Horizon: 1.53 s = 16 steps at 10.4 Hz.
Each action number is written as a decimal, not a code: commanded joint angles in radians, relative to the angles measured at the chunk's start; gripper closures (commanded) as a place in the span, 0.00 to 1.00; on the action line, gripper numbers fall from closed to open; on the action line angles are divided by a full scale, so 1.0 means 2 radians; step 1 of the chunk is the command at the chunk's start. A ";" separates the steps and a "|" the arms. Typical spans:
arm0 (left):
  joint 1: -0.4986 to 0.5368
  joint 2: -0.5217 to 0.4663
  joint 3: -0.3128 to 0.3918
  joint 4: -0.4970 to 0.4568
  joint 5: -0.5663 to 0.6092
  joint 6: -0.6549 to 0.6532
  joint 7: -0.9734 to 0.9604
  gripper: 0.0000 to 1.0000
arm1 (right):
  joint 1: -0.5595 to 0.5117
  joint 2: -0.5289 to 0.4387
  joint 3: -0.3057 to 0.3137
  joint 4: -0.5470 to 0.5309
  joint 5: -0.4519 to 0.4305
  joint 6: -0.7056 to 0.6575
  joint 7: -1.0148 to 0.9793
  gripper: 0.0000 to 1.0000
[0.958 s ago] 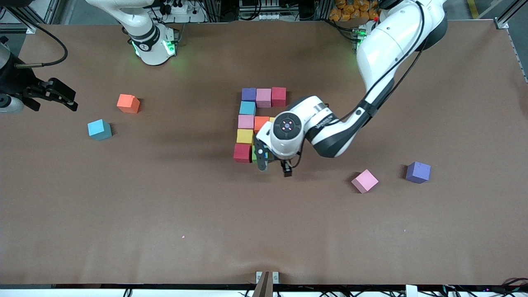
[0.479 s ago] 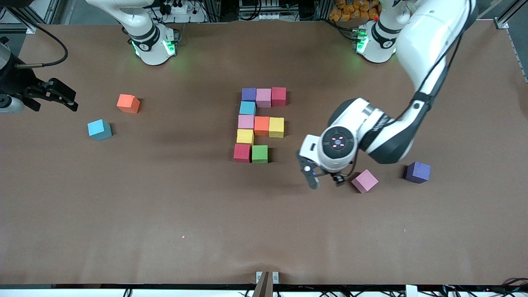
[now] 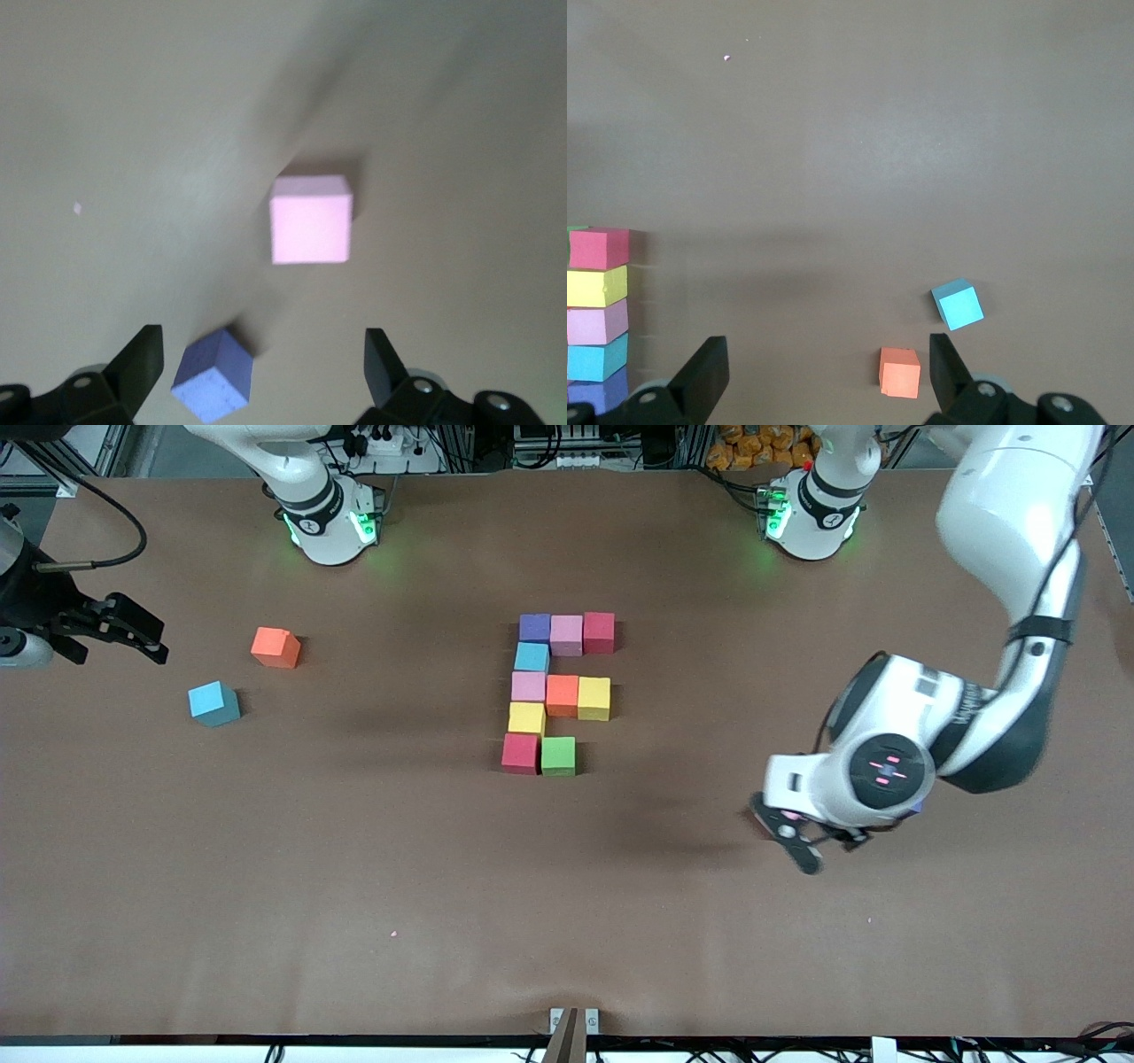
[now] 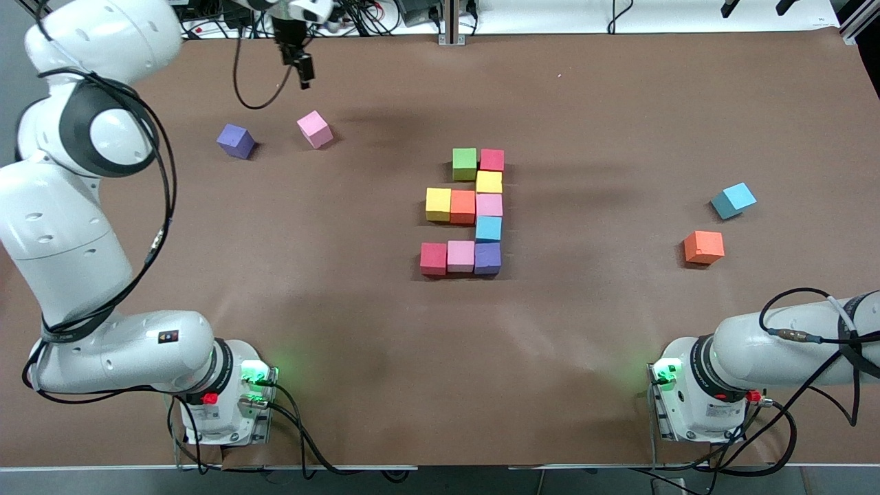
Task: Arrange 11 blocks into digit 3
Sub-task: 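Reach the left gripper to the light pink cube, then grasp the light pink cube with the left gripper and lift it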
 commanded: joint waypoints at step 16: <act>0.096 -0.034 -0.033 -0.257 0.040 0.228 -0.171 0.00 | 0.006 0.001 -0.002 -0.002 0.004 0.002 0.009 0.00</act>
